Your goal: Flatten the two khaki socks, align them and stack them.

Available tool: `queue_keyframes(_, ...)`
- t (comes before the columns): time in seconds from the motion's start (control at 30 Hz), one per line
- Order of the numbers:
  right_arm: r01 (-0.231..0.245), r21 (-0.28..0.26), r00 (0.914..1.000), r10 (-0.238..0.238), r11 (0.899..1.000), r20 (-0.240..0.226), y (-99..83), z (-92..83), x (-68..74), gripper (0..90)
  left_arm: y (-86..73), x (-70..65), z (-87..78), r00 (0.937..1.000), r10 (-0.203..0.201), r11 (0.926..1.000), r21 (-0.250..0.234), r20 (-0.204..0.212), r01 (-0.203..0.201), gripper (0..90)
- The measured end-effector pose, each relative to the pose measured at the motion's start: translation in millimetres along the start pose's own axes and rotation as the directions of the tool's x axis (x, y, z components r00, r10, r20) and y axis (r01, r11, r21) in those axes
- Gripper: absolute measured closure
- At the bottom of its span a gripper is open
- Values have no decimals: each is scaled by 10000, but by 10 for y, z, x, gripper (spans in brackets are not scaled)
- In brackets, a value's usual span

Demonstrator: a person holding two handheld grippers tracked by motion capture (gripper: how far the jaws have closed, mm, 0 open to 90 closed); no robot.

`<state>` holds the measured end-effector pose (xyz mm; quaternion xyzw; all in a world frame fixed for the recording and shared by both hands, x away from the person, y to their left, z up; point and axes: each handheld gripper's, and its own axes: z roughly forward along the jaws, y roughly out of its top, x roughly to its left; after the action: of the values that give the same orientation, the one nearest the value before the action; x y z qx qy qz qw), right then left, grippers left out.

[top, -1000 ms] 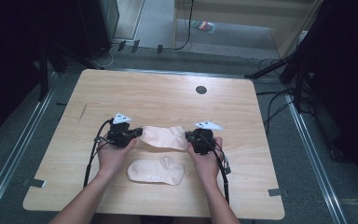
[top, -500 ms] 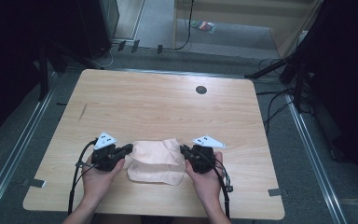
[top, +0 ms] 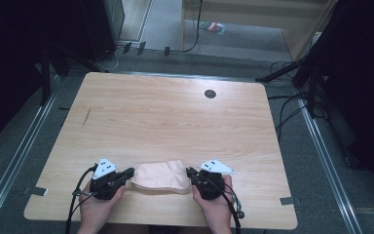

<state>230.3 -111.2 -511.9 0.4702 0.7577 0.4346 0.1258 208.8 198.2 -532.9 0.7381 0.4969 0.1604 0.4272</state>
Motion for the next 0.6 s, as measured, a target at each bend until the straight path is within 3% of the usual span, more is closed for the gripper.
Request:
queue_keyframes(0.13, -44, 75, 10000, 44, 10000, -75, -60, 18, 14, 881, -42, -30, 34, 9999, 145, 9998, 112, -60, -145, 900)
queue_keyframes(0.6, 85, 523, 9992, -105, 9986, 379, -204, 126, -53, 881, -120, -88, 121, 9977, 624, 9975, 356, -266, -614, 900)
